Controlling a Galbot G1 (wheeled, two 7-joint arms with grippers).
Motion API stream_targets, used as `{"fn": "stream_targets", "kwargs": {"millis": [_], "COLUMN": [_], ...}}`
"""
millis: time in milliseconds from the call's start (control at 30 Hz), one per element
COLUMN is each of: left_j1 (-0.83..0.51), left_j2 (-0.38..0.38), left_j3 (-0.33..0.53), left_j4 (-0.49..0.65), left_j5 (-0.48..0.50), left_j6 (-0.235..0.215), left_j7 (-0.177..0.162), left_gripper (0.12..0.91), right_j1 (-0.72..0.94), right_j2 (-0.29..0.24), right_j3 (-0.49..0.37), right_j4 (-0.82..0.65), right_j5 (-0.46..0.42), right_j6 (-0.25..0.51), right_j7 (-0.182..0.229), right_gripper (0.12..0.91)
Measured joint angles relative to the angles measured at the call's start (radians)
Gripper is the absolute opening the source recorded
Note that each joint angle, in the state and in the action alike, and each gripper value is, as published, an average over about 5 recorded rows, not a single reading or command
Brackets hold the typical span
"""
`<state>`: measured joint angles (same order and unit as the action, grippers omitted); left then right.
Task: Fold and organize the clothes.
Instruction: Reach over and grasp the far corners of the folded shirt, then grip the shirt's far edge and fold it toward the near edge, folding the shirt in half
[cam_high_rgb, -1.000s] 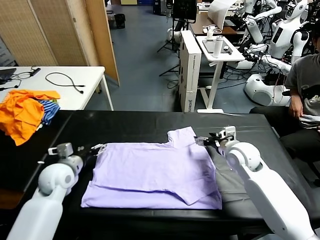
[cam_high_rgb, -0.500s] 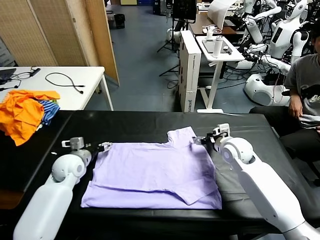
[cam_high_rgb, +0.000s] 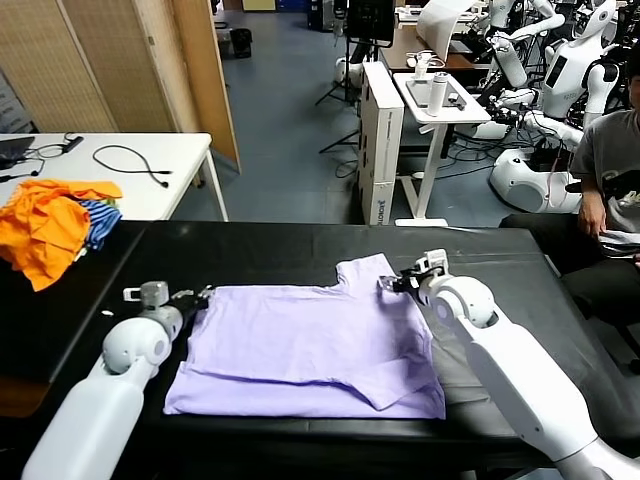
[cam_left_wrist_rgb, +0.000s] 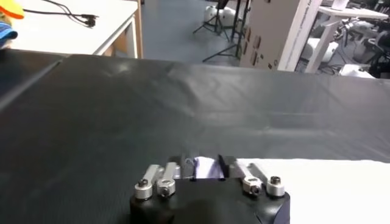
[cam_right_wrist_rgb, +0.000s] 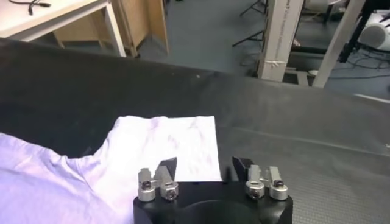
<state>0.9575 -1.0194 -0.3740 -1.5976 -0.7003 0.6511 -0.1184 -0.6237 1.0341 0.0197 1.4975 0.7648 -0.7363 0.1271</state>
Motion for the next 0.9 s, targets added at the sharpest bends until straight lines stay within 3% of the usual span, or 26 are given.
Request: {"fn": "stream_targets", "kwargs": {"millis": [300,900], "left_j1": [0.009,0.082], "left_j2": [-0.002,0.018], "left_j3": [0.002,-0.059], "left_j4": [-0.007,-0.104], "left_j5": [0.007,-0.004], "left_j6": [-0.006,-0.021], "left_j7": [0.01,0.008], "left_gripper": [0.148,0.148], "right_j1": [-0.015,-0.099], "right_j2": [0.002,-0.043], "right_j3": [0.026,0.122], "right_j4": [0.009,0.151], "right_j5": [0.001,0.055], "right_j6": [0.0,0.0], "right_j7": [-0.001,0.01], "right_gripper": [0.148,0.139]}}
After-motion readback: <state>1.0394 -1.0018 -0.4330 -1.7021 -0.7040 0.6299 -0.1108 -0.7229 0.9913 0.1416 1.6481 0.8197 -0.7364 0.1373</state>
